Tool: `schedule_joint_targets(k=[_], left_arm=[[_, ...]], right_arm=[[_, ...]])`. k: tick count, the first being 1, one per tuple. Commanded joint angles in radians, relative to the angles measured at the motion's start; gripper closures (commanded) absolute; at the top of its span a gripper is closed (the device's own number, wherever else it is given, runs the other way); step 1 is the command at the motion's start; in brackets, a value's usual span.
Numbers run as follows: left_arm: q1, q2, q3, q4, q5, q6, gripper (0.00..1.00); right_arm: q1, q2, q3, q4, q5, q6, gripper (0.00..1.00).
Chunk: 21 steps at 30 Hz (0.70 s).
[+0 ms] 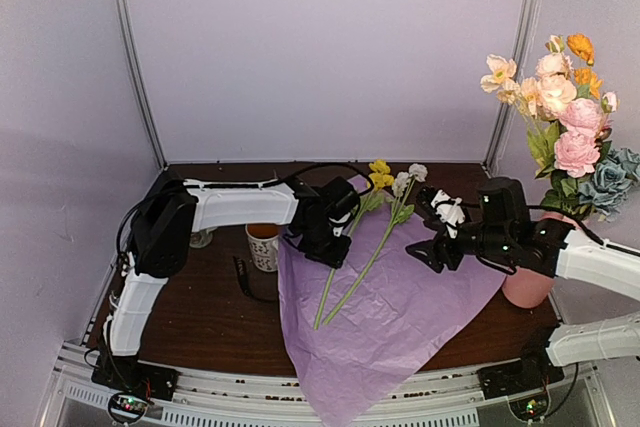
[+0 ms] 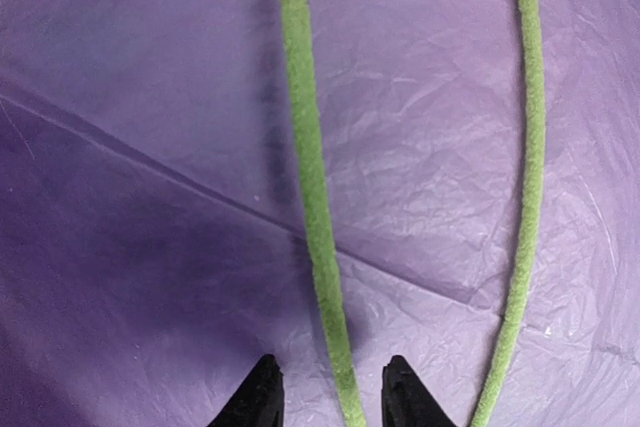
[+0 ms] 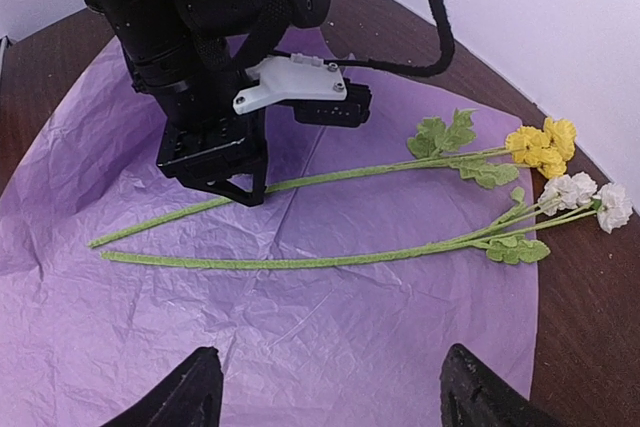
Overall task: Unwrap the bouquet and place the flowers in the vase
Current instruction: Pick up the fake flower from the flattened wrapping paper.
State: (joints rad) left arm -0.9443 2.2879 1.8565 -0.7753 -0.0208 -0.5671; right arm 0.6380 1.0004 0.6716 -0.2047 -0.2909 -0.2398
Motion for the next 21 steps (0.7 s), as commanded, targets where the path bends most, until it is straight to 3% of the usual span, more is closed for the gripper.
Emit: schedule_joint_targets(k=[1,13,21], left_arm=[[-0.004,0.024,0.023,-0.015,-0.003,0.01,0.65],[-0.005,0.04,0.013,-0.015,0.009,0.015,0.89],[-0.005,0.044,0.013,-0.013,0.013,0.008,1.0]], right_arm=[[-0.003,0.063,0.004,0.062,-0.003,-0.014,0.25],[-0.003,0.096,0.017,0.058,0.038,-0.023,0.22],[-0.003,0.081,0.016,0.057,0.04,-0.03,0.21]])
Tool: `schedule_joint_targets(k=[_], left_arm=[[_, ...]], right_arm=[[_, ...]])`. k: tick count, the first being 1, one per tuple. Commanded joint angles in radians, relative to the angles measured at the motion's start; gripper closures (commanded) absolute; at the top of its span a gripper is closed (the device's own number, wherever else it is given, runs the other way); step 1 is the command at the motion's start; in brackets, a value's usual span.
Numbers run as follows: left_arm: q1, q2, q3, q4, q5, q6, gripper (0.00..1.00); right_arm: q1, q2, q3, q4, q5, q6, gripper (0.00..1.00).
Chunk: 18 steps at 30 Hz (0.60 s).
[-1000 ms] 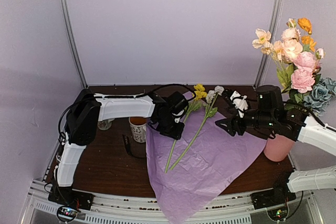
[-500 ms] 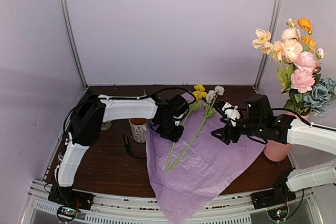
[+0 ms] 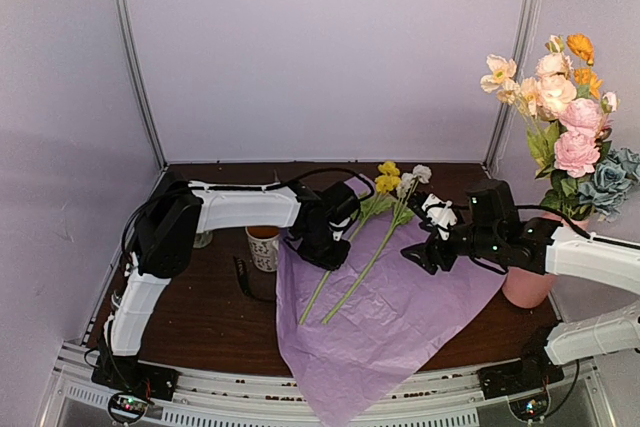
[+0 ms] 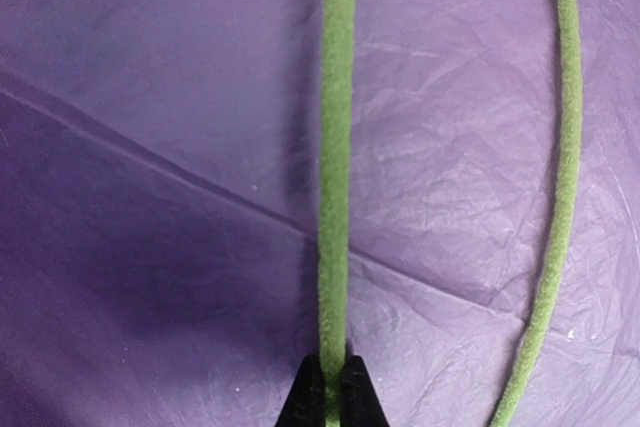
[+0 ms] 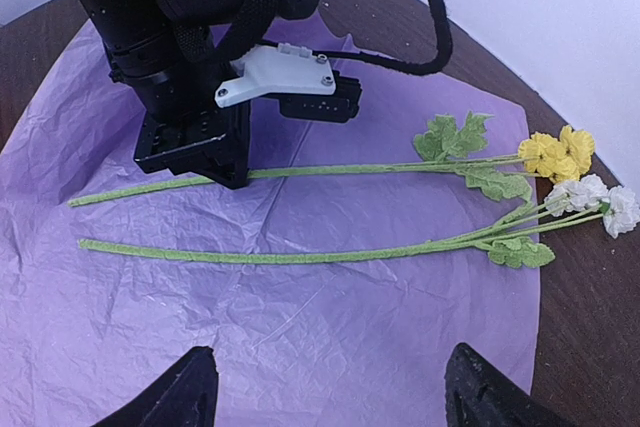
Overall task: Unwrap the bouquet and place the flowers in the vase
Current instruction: Pick up the fake flower from the flattened wrapping paper.
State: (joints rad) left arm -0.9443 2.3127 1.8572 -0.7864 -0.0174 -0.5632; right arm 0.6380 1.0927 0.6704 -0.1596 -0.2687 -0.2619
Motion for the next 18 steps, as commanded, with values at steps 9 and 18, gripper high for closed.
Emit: schedule_joint_targets(k=[9,18], left_arm=[[-0.002,-0.023,-0.06,0.094,0.051,-0.035,1.0],[0.025,-0.253,-0.418,0.599,0.173,-0.115,1.0]], right_arm=[[-0.003,-0.02,0.018,0.008,0.019,-0.015,0.21],[-0.003,-0.021,0.012,0.016,0.029,-0.016,0.2]])
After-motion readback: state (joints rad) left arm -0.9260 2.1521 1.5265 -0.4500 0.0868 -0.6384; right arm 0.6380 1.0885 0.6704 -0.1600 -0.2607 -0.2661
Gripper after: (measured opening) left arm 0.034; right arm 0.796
